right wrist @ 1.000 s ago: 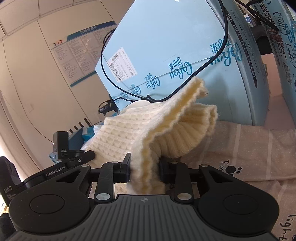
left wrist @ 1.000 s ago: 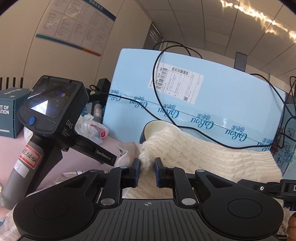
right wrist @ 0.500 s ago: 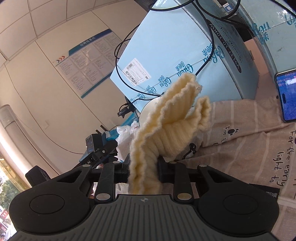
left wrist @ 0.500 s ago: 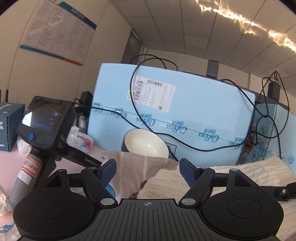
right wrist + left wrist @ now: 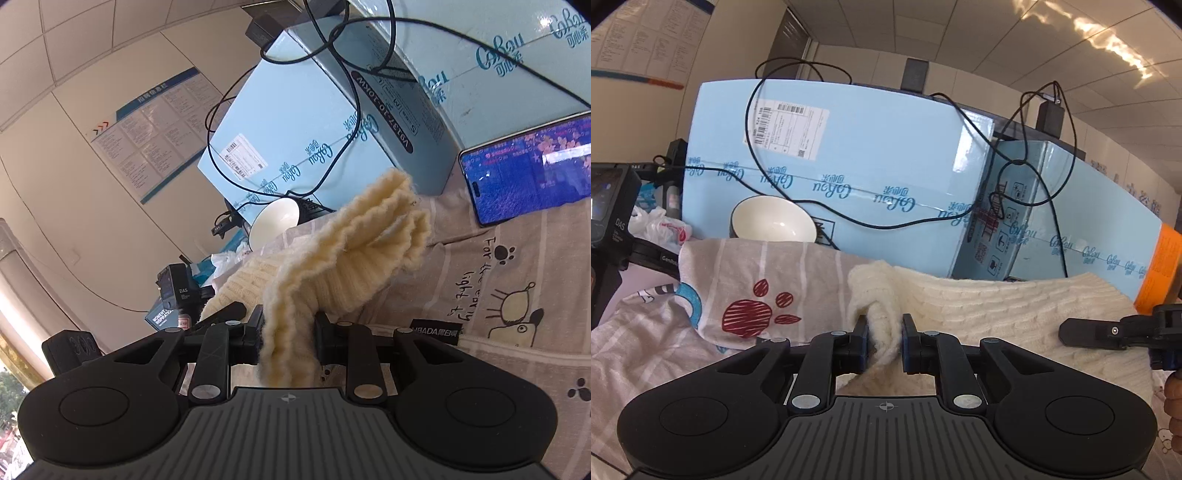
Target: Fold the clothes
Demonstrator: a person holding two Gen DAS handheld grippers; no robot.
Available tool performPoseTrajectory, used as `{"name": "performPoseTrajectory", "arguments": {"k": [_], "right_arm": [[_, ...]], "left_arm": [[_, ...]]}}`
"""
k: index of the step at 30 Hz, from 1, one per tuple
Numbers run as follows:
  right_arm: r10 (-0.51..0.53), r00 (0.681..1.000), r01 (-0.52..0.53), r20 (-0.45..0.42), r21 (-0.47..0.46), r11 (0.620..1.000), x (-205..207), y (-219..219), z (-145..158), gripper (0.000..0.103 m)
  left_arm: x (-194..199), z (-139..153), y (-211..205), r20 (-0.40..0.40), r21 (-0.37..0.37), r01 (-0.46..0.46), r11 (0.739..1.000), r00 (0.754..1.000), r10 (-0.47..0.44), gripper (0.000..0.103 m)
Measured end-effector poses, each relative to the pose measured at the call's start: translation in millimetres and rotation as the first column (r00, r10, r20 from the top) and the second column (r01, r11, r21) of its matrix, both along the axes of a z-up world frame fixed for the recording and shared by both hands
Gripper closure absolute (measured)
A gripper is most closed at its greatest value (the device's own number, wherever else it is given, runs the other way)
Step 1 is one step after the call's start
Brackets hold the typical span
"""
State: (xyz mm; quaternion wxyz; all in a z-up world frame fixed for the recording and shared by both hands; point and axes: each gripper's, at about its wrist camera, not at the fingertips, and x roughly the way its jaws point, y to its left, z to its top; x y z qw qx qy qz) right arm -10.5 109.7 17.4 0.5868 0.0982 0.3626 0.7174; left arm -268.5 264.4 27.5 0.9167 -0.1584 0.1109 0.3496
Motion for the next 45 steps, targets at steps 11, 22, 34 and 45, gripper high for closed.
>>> {"name": "performPoseTrajectory", "arguments": {"k": [11,22,34,45], "right_arm": [[-0.31,0.944,0.303,0.115,0.076,0.95,89,-148,15,0.08],[-0.458,0.865,0.486,0.205,-0.113,0.867,176,-213,-39,0.063],[-0.474,0.813,0.529,0.339,-0.087,0.844,209,-207,-14,0.013],[-0.425,0.836,0.485,0.346,-0.105,0.868,220,-186,-30,0.013]], "left_arm": [[134,13,-81,0.057,0.071,0.348,0.935,0.934,-0.352,0.088],[227,-42,-103,-0.175,-0.016,0.494,0.869,0.855,-0.489,0.072],[284,12,-70,-0.286,0.086,0.653,0.753,0.74,-0.609,0.019],[375,-24,-62,-0.532,-0.144,0.82,0.554,0.408,-0.742,0.02]]}}
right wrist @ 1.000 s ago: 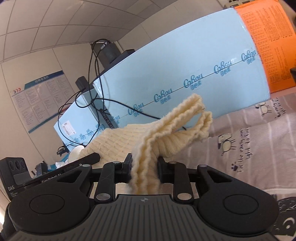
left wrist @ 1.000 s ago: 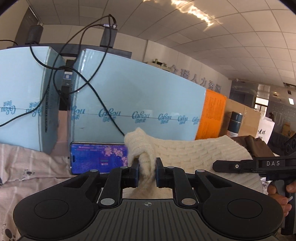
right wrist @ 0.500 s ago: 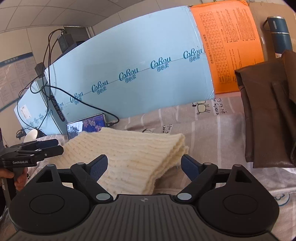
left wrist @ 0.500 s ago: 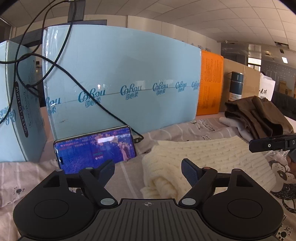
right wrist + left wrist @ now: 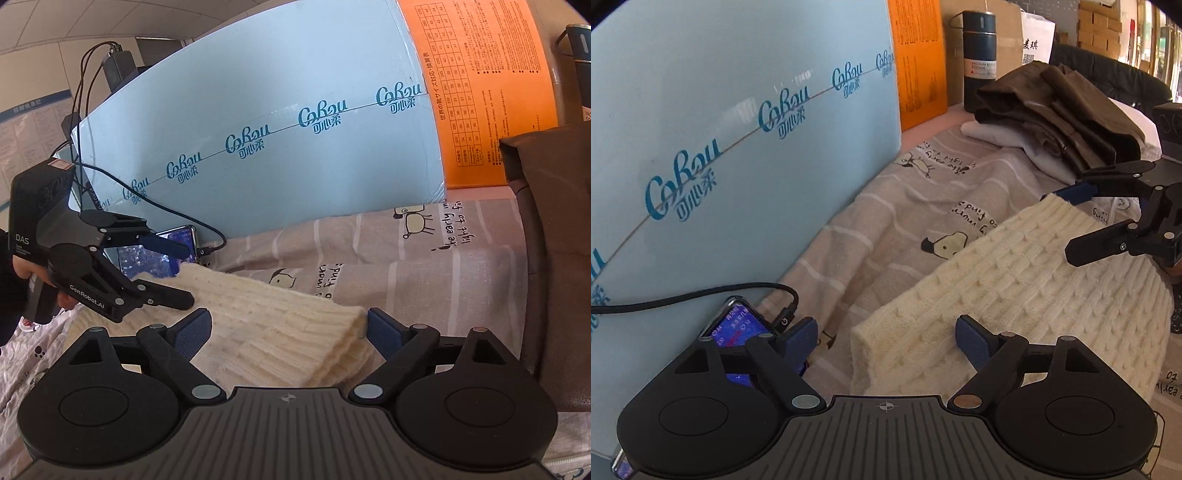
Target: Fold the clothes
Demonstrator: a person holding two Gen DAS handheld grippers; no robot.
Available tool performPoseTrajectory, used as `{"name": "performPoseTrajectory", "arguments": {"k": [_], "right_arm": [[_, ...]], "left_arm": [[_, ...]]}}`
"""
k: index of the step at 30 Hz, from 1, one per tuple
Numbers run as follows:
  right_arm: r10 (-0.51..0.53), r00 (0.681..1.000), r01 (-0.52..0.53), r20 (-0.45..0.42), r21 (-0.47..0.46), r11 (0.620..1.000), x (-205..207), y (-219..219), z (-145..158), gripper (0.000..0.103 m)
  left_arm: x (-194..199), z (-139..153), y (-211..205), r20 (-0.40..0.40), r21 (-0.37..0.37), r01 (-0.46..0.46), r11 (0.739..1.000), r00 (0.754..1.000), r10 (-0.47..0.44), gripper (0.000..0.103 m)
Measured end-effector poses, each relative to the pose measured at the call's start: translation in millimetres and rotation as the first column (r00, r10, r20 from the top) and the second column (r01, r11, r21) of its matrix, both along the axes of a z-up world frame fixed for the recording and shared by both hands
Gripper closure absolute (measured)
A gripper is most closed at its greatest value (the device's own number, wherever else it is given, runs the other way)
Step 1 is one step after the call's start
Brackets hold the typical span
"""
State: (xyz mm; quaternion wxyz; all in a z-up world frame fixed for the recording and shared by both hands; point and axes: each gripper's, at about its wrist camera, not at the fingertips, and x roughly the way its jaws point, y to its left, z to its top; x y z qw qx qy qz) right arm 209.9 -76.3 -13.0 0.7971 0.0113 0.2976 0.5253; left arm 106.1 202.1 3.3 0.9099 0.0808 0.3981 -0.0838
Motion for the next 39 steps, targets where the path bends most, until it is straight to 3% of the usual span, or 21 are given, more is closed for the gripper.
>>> {"name": "performPoseTrajectory", "arguments": {"k": [1,3,6,8,11,13,15,18,23,26,29,32,35,39], "right_arm": [[-0.005,1.0,0.005,0.0,-0.011,1.0,1,1,-2,0.014],[0.002,1.0,-0.002,0.01,0.0,1.0,0,2,-4,0.016],[0.011,0.999,-0.013,0.043,0.037,0.999,-5,-1,-2,0.023],[0.0,0.997,-0.004,0.081,0.042,0.999,-9,-3,1,0.031],[-0.007,0.993,0.002,0.116,0.045,0.999,-12,-6,2,0.062],[-0.003,0.99,-0.002,0.141,0.038,0.999,-15,-8,2,0.079],[0.001,0.987,-0.008,0.162,0.04,0.999,-17,-11,3,0.086],[0.01,0.982,-0.032,0.19,0.116,0.993,-26,-26,14,0.087],[0.066,0.951,-0.144,0.301,0.247,0.958,-64,-58,38,0.087],[0.121,0.921,-0.239,0.37,0.294,0.925,-97,-79,48,0.087],[0.166,0.901,-0.303,0.401,0.306,0.903,-124,-99,49,0.087],[0.223,0.89,-0.361,0.397,0.315,0.878,-144,-118,47,0.087],[0.271,0.882,-0.386,0.385,0.262,0.885,-163,-133,44,0.087],[0.338,0.876,-0.414,0.345,0.175,0.893,-182,-148,38,0.087]], "left_arm": [[-3,-1,1,0.016,-0.024,0.013,1.0,1.0,-0.013,0.023],[-9,-1,-1,0.039,-0.039,0.06,0.997,0.998,-0.059,0.043],[-22,3,-9,0.075,0.014,0.111,0.994,0.991,-0.111,0.049],[-31,8,-11,0.115,0.041,0.121,0.992,0.985,-0.125,0.073],[-43,12,-12,0.145,0.045,0.154,0.987,0.977,-0.159,0.093],[-52,14,-16,0.158,0.064,0.171,0.983,0.971,-0.179,0.094],[-64,17,-20,0.195,0.091,0.168,0.982,0.964,-0.183,0.095],[-88,26,-23,0.286,0.093,0.159,0.983,0.941,-0.179,0.095],[-155,39,-32,0.451,0.077,0.156,0.985,0.876,-0.174,0.095],[-200,44,-43,0.504,0.077,0.168,0.983,0.844,-0.184,0.095],[-240,50,-58,0.518,0.08,0.203,0.976,0.828,-0.214,0.095],[-270,47,-71,0.514,0.047,0.232,0.972,0.828,-0.223,0.095],[-296,41,-84,0.503,0.008,0.257,0.966,0.834,-0.226,0.094],[-317,20,-91,0.437,-0.109,0.249,0.962,0.882,-0.178,0.094]]}}
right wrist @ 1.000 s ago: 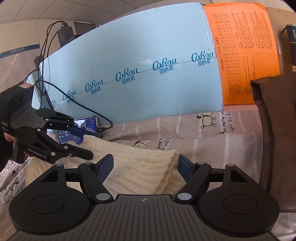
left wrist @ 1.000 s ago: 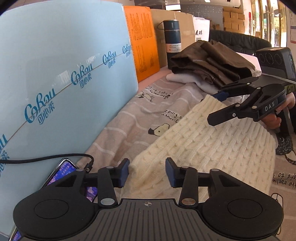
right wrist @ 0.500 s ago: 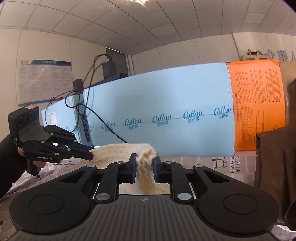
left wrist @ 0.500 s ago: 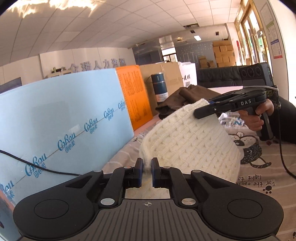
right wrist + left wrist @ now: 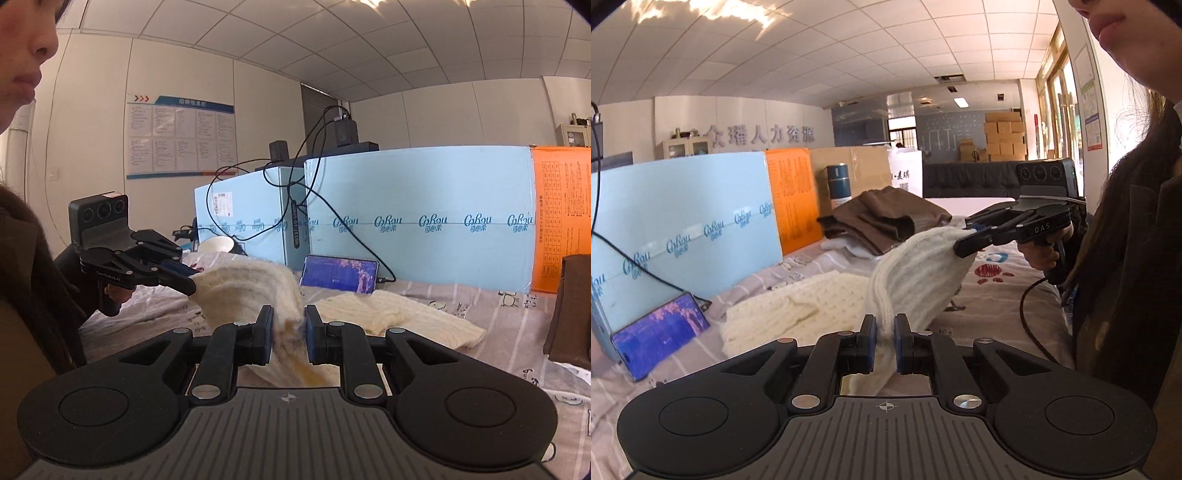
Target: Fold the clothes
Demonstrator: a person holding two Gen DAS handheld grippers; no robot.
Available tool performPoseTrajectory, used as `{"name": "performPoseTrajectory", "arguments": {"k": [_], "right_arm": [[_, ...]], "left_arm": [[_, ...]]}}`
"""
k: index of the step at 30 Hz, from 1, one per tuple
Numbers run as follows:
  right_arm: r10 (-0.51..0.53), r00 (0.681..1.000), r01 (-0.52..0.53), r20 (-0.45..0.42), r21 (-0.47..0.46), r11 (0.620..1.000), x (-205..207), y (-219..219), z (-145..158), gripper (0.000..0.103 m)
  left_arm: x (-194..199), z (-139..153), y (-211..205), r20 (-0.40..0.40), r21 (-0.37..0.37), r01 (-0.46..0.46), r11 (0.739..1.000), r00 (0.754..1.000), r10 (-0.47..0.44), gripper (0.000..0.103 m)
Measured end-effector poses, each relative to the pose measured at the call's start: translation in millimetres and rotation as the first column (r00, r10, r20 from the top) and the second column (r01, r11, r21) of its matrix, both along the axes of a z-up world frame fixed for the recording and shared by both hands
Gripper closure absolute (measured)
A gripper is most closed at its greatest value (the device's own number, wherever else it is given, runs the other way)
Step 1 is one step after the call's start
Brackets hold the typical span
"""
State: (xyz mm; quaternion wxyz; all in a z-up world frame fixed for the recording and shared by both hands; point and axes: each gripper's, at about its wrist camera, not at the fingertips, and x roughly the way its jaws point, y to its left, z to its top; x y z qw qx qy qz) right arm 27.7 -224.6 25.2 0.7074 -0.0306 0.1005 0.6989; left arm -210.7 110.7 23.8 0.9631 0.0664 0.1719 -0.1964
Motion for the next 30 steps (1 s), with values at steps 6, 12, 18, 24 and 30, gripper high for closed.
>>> {"name": "performPoseTrajectory", "arguments": {"k": [6,12,18,24,30], "right_arm": [[0.106,0.991,-0.111,-0.076,-0.068,0.992,-21,-18,-9,0.052],[0.061,0.991,-0.06,-0.122,0.013,0.998,-14,-31,-8,0.015],[-0.099,0.962,0.115,-0.253,0.051,0.992,6,18,-20,0.003],[-0.196,0.919,0.164,-0.343,-0.121,0.979,23,67,-35,0.003],[-0.216,0.888,0.139,-0.406,-0.209,0.968,30,67,-51,0.003]], "left_arm": [[-16,-22,-14,-0.138,-0.052,-0.025,0.998,0.99,0.017,0.085],[-28,-10,-17,0.047,-0.139,-0.13,0.982,0.989,0.138,0.02],[46,-29,-81,0.132,0.268,-0.513,0.815,0.858,0.497,0.009],[85,-55,-84,0.006,0.413,-0.51,0.755,0.83,0.558,0.013],[71,-48,-58,-0.04,0.239,-0.602,0.762,0.778,0.627,0.087]]}}
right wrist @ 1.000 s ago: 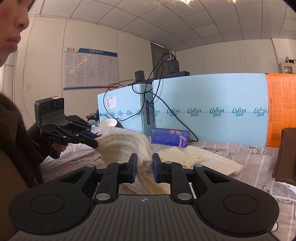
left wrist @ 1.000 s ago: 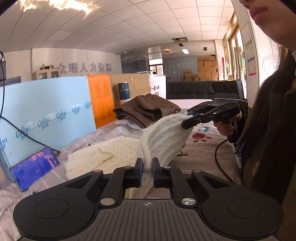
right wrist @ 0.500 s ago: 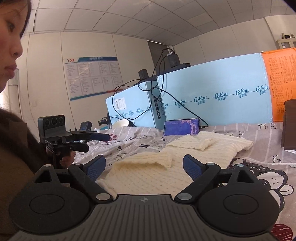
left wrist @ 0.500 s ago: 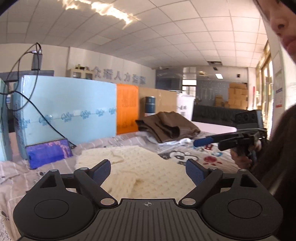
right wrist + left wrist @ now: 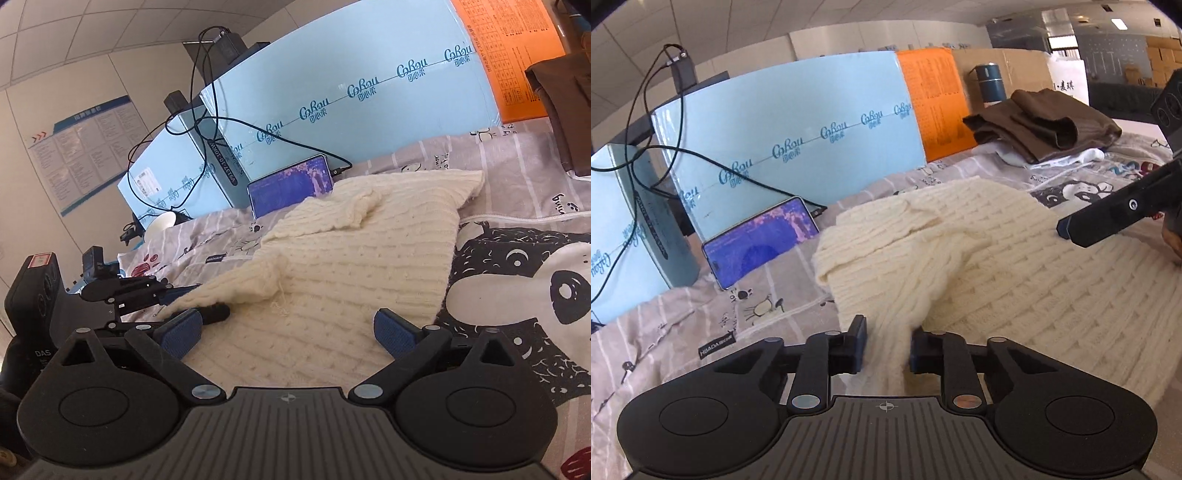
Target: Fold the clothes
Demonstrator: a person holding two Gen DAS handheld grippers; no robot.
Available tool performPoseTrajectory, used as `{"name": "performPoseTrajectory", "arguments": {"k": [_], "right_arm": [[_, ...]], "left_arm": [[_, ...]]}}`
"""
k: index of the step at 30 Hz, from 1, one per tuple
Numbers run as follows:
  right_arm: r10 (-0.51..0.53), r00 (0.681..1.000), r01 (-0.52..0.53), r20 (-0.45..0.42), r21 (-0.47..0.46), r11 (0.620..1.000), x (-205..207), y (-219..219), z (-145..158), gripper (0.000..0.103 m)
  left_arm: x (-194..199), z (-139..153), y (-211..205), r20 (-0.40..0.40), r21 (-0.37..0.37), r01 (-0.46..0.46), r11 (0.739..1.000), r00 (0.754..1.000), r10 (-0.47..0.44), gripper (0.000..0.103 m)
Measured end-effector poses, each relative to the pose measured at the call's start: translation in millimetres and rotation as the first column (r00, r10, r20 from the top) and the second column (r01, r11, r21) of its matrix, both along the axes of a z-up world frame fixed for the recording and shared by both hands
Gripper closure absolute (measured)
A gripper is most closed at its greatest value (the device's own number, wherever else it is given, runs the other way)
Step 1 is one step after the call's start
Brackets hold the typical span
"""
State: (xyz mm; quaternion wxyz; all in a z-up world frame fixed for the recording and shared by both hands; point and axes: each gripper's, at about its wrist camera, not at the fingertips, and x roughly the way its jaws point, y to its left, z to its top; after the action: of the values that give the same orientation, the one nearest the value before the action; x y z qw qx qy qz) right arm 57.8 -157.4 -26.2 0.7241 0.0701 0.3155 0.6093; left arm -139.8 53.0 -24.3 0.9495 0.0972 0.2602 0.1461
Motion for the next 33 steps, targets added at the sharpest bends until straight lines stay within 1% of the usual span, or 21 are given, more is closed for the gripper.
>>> {"name": "performPoseTrajectory", "arguments": {"k": [3,6,7,8,9,11,12,14,15,16,17,18,20,22,24,26,28,29,31,32,33], "right_arm": [[0.004,1.0,-0.003,-0.011,0.004,1.0,-1,-4,-2,0.002],[0.002,1.0,-0.002,-0.007,0.005,1.0,-1,-3,-1,0.002],[0.002,1.0,-0.002,-0.006,0.004,1.0,-1,-3,0,0.002],[0.002,1.0,-0.002,-0.006,0.002,1.0,-1,-3,0,0.002],[0.001,1.0,-0.001,-0.007,0.001,1.0,0,-3,0,0.002],[-0.002,1.0,0.002,-0.003,-0.009,1.0,0,-2,2,0.002],[-0.008,1.0,0.008,0.009,-0.023,1.0,0,0,5,0.002],[-0.03,0.998,0.033,0.053,-0.052,0.998,1,4,13,0.002],[-0.048,0.995,0.054,0.085,-0.068,0.996,2,7,19,0.002],[-0.069,0.992,0.077,0.108,-0.072,0.994,6,10,25,0.002],[-0.095,0.989,0.102,0.113,-0.056,0.993,13,14,33,0.002],[-0.12,0.986,0.126,0.118,-0.04,0.991,20,17,41,0.002],[-0.183,0.977,0.183,0.107,0.009,0.983,37,26,51,0.002],[-0.252,0.964,0.247,0.086,0.069,0.967,52,34,53,0.001],[-0.298,0.953,0.29,0.058,0.112,0.95,62,37,43,0.001],[-0.295,0.956,0.294,-0.014,0.098,0.951,75,36,28,0.001],[-0.313,0.946,0.319,-0.083,0.079,0.944,84,32,15,0.001],[-0.337,0.937,0.343,-0.09,0.064,0.937,86,31,12,0.001],[-0.385,0.92,0.388,-0.066,0.032,0.921,85,30,11,0.001],[-0.393,0.917,0.395,-0.064,0.028,0.918,85,29,10,0.001],[-0.389,0.918,0.392,-0.074,0.027,0.92,86,29,9,0.001]], "left_arm": [[-18,8,14,0.063,-0.007,-0.121,0.993,0.991,0.121,0.083],[-33,9,34,0.054,-0.034,-0.237,0.971,0.97,0.239,0.077],[-37,8,40,0.042,-0.04,-0.271,0.962,0.961,0.272,0.066],[-40,6,44,0.024,-0.04,-0.302,0.953,0.953,0.303,0.051],[-43,4,48,0.009,-0.042,-0.333,0.942,0.943,0.334,0.045],[-48,2,56,-0.012,-0.037,-0.406,0.913,0.914,0.406,0.016],[-49,3,60,-0.018,-0.014,-0.449,0.893,0.893,0.449,0.011],[-50,5,70,-0.024,0.049,-0.512,0.857,0.858,0.514,0.009],[-49,8,73,-0.01,0.082,-0.533,0.842,0.844,0.536,0.009],[-47,14,75,0.02,0.112,-0.545,0.831,0.838,0.546,0.009],[-41,22,75,0.065,0.138,-0.532,0.836,0.847,0.528,0.009],[-33,30,71,0.107,0.161,-0.49,0.857,0.872,0.478,0.009],[-11,43,61,0.163,0.207,-0.369,0.906,0.926,0.34,0.009],[22,47,45,0.161,0.234,-0.227,0.945,0.968,0.192,0.008],[56,48,29,0.139,0.25,-0.082,0.965,0.989,0.048,0.009],[93,37,15,0.073,0.261,0.055,0.964,0.994,-0.077,0.008],[126,21,5,-0.003,0.266,0.146,0.953,0.989,-0.151,0.009],[140,13,1,-0.039,0.264,0.178,0.948,0.984,-0.174,0.009],[160,1,1,-0.09,0.235,0.208,0.949,0.977,-0.192,0.009],[167,-2,5,-0.106,0.207,0.214,0.955,0.975,-0.196,0.009],[171,-3,14,-0.109,0.144,0.215,0.966,0.974,-0.201,0.01]]}}
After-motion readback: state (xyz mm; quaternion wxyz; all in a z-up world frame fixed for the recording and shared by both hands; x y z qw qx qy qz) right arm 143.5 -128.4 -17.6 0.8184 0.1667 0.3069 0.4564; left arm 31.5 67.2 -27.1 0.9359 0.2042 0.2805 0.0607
